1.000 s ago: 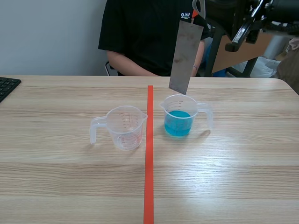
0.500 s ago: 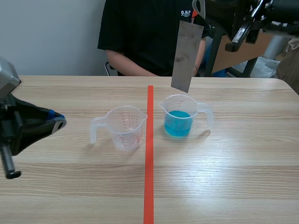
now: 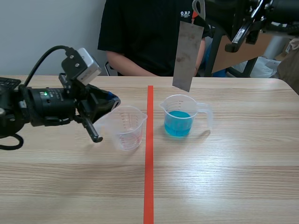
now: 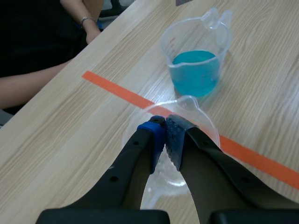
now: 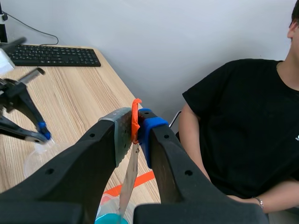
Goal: Do the redox reaction experiment.
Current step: 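Raise the plate and point at it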
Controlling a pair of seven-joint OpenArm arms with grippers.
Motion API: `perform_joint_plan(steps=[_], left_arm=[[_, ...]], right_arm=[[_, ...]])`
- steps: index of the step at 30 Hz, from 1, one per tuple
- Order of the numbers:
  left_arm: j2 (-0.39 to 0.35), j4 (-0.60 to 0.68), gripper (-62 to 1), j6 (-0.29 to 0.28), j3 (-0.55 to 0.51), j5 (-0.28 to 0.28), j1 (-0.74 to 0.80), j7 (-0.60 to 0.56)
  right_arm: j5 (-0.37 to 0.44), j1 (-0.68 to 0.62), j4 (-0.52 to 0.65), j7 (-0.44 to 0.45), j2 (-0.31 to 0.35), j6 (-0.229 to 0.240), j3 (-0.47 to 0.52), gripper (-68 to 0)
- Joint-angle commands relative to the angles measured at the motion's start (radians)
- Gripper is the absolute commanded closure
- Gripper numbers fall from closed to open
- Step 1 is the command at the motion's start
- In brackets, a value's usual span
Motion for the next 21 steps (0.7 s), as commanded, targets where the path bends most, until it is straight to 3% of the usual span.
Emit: perform_joint_plan(steps=[1, 12, 21], left_arm=[[0.029, 0.002, -3.4, -0.001, 0.013, -0.004, -0.032, -0.016], [0.24, -0.192, -3.4, 0.026, 0.132, 0.034, -0.211, -0.016], [0.327, -0.287, -3.4, 0.041, 0.14, 0.034, -0.26, -0.019]], right_arm=[[0.016, 0.019, 0.018, 0.014, 0.011, -0.006, 0.008, -1.5], [0.016, 0.017, 0.018, 0.014, 0.011, -0.006, 0.008, -1.5], [0.016, 0.017, 0.018, 0.014, 0.011, -0.006, 0.008, -1.5]])
